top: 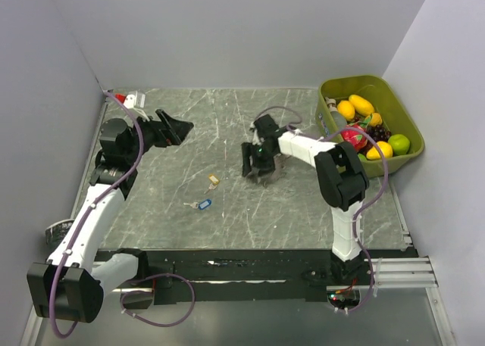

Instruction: Put the keys on the keyring

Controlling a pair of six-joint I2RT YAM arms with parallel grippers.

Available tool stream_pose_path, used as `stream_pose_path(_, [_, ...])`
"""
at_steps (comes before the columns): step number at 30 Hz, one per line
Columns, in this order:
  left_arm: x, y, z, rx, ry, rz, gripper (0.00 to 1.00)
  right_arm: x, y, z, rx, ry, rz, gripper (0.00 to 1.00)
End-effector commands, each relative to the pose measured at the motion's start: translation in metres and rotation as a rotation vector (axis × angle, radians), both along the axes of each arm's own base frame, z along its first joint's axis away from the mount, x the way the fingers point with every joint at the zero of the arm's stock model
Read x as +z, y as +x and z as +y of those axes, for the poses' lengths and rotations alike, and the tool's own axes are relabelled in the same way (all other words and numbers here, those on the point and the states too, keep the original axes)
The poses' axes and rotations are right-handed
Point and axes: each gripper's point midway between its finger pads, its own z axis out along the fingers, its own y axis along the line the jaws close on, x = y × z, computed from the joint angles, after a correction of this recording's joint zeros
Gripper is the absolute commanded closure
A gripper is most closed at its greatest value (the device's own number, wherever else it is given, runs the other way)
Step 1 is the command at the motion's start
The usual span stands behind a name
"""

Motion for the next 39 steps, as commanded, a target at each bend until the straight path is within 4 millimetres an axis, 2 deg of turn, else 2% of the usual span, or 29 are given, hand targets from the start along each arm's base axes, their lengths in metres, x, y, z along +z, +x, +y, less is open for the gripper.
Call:
stream_pose_path(1, [-0.011,-0.004,-0.005,-0.025,-0.006,0.032,0.04,0.044,-0.032,0.046,0.07,0.144,-0.02,0.28])
stream_pose_path(2, [-0.017,-0.002,-0.006,-0.026,-0.008,0.051,0.04,0.062,-0.028,0.05,0.067,0.178,-0.067,0.27])
stream_pose_path(4, [-0.026,-0.002,-0.011,-0.037,-0.01,0.083,0.04,0.078,-0.024,0.05,0.051,0.193,-0.111,0.27])
stream_pose_path(5, [-0.038,0.0,-0.014,-0.041,-0.004,0.123,0.04,0.092,-0.016,0.044,0.028,0.174,-0.171,0.26])
stream_pose_path(7, [-0.05,0.0,-0.023,-0.061,0.01,0.166,0.04,0.102,-0.008,0.033,0.001,0.148,-0.218,0.25])
stream_pose_path(8, [-0.064,0.002,-0.028,-0.07,0.021,0.215,0.04,0.107,-0.005,0.026,-0.013,0.139,-0.242,0.25])
stream_pose_path(10, [-0.079,0.001,-0.042,-0.103,0.041,0.271,0.04,0.101,0.002,0.005,-0.065,0.107,-0.249,0.25])
stream_pose_path(11, [-0.092,0.005,-0.047,-0.11,0.055,0.312,0.04,0.093,0.0,-0.005,-0.082,0.091,-0.233,0.25])
stream_pose_path(13, [-0.109,0.001,-0.061,-0.143,0.082,0.374,0.04,0.08,0.0,-0.022,-0.108,0.071,-0.209,0.25])
stream_pose_path(14, [-0.123,0.004,-0.067,-0.153,0.095,0.415,0.04,0.066,-0.002,-0.038,-0.136,0.051,-0.177,0.26])
stream_pose_path(17, [-0.151,0.0,-0.089,-0.215,0.129,0.507,0.03,0.043,-0.013,-0.057,-0.158,0.029,-0.124,0.27])
stream_pose_path(19, [-0.169,-0.007,-0.104,-0.253,0.164,0.564,0.01,0.035,-0.021,-0.062,-0.15,0.013,-0.113,0.28])
stream_pose_path(20, [-0.181,-0.005,-0.11,-0.257,0.181,0.597,0.01,0.027,-0.029,-0.066,-0.149,0.001,-0.097,0.28])
stream_pose_path(24, [-0.21,-0.011,-0.135,-0.295,0.233,0.661,0.07,0.011,-0.044,-0.072,-0.149,-0.011,-0.073,0.3])
stream_pose_path(27, [-0.226,-0.013,-0.152,-0.33,0.241,0.686,0.13,0.003,-0.051,-0.072,-0.146,0.0,-0.057,0.36])
stream_pose_path(32, [-0.259,-0.009,-0.16,-0.292,0.321,0.742,0.22,-0.006,-0.059,-0.07,-0.141,0.021,-0.033,0.46])
stream_pose_path(33, [-0.263,-0.01,-0.162,-0.29,0.331,0.746,0.22,-0.005,-0.06,-0.067,-0.135,0.036,-0.034,0.5])
stream_pose_path(35, [-0.272,-0.007,-0.163,-0.276,0.353,0.755,0.24,-0.007,-0.065,-0.067,-0.133,0.048,-0.028,0.52])
stream_pose_path(39, [-0.276,-0.002,-0.173,-0.289,0.351,0.752,0.29,-0.006,-0.077,-0.055,-0.109,0.112,-0.003,0.62])
